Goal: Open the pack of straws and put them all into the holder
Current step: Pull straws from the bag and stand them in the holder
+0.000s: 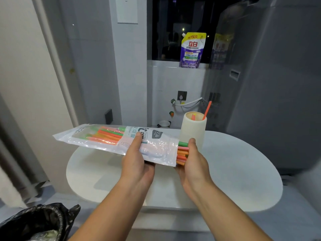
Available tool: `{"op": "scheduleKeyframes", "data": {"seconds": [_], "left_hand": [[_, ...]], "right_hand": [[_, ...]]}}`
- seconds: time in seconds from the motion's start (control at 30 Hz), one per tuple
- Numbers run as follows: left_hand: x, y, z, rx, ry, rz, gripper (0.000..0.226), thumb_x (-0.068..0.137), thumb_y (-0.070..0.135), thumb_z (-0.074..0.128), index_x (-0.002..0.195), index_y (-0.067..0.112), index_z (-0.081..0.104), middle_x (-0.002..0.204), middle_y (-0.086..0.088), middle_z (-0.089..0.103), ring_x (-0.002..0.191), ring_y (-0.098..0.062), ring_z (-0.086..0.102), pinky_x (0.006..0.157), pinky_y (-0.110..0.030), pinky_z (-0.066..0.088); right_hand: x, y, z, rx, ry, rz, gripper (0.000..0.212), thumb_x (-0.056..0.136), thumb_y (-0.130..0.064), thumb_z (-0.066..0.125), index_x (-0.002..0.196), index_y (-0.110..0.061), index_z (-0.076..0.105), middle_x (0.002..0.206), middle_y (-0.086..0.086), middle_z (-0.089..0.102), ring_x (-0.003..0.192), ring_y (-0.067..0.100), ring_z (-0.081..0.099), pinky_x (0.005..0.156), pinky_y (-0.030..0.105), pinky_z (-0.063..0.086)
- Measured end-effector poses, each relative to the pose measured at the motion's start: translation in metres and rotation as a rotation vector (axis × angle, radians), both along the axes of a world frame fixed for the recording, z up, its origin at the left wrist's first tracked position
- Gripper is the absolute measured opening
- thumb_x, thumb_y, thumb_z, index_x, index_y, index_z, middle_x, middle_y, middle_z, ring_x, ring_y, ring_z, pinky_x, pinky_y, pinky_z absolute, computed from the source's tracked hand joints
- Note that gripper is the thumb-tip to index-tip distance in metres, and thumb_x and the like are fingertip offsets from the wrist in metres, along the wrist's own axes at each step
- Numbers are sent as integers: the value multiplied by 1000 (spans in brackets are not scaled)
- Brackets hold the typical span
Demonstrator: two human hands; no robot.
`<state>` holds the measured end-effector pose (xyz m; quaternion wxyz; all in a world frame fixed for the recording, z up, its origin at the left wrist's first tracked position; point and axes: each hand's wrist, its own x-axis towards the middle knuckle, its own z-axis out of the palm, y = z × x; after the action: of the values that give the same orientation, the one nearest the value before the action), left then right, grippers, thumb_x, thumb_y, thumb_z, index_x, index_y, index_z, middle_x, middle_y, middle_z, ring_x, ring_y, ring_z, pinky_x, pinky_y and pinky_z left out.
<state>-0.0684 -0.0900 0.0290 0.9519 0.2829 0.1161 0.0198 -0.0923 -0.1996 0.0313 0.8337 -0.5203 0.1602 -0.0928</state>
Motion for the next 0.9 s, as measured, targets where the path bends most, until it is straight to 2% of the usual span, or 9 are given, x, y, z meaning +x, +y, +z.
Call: {"op": "scheduleKeyframes", "data": {"seconds": [0.07, 0.13, 0.33, 0.47, 0.57, 0.63, 0.73, 0.83, 0.9], "left_hand": [[1, -1, -1, -5, 4, 1, 38, 98, 21, 65, 136, 16, 61, 125, -9, 75, 114, -26, 72, 104, -52, 53], [2, 0, -1, -11, 10, 5, 38, 98, 20, 65, 136, 17, 61, 124, -8, 75, 113, -25, 73, 102, -53, 54], [10, 15, -2, -51, 16, 26, 39, 99, 19, 64, 138, 19, 59, 121, -5, 77, 111, -22, 73, 102, -52, 54], [9, 13, -3, -56, 29, 8, 40, 100, 20, 63, 139, 20, 59, 120, -4, 77, 110, -22, 74, 99, -50, 56], [6, 6, -2, -48, 43, -17, 38, 100, 21, 63, 138, 19, 60, 120, -5, 77, 110, -23, 74, 93, -47, 59], [4, 3, -2, -45, 49, -29, 38, 100, 21, 63, 138, 18, 60, 119, -6, 77, 110, -24, 74, 92, -47, 59], [3, 4, -2, -52, 62, -32, 37, 100, 21, 63, 137, 18, 61, 117, -5, 78, 106, -22, 75, 85, -43, 61], [4, 7, -1, -73, 77, -28, 34, 100, 21, 63, 134, 16, 62, 114, -4, 79, 103, -21, 76, 81, -41, 62], [3, 6, 0, -78, 83, -27, 32, 100, 21, 62, 132, 16, 63, 113, -5, 79, 102, -21, 76, 81, -41, 61]], "right_hand": [[1, -3, 0, -102, 20, -21, 47, 104, -44, 38, 84, -16, 69, 72, 1, 76, 76, 18, 72, 81, 39, 58], [4, -10, -3, -148, 34, -38, 50, 104, -47, 35, 88, -16, 70, 81, 5, 76, 79, 19, 73, 82, 39, 59], [6, -34, 2, -57, -23, -72, 61, 106, -46, 29, 100, -4, 72, 98, 13, 78, 88, 20, 76, 86, 35, 58], [2, -33, 3, 47, -46, -60, 55, 98, -54, 45, 107, -7, 70, 99, 12, 78, 92, 22, 75, 85, 38, 57], [1, -20, -2, 29, -58, -8, 39, 97, -43, 55, 106, -9, 71, 96, 9, 75, 87, 19, 71, 76, 33, 56], [3, -16, -5, -36, -70, -9, 34, 100, -38, 52, 101, -12, 74, 92, 6, 75, 83, 17, 71, 76, 33, 55], [7, -20, -5, -120, -74, -49, 41, 103, -40, 44, 94, -13, 74, 88, 7, 78, 82, 20, 73, 83, 39, 57], [8, -23, 1, -46, -114, -60, 40, 105, -36, 43, 101, -9, 72, 100, 12, 77, 89, 23, 74, 84, 37, 57], [7, -19, 3, -24, -141, -48, 34, 102, -35, 48, 103, -11, 72, 102, 13, 77, 94, 25, 74, 87, 41, 56]]}}
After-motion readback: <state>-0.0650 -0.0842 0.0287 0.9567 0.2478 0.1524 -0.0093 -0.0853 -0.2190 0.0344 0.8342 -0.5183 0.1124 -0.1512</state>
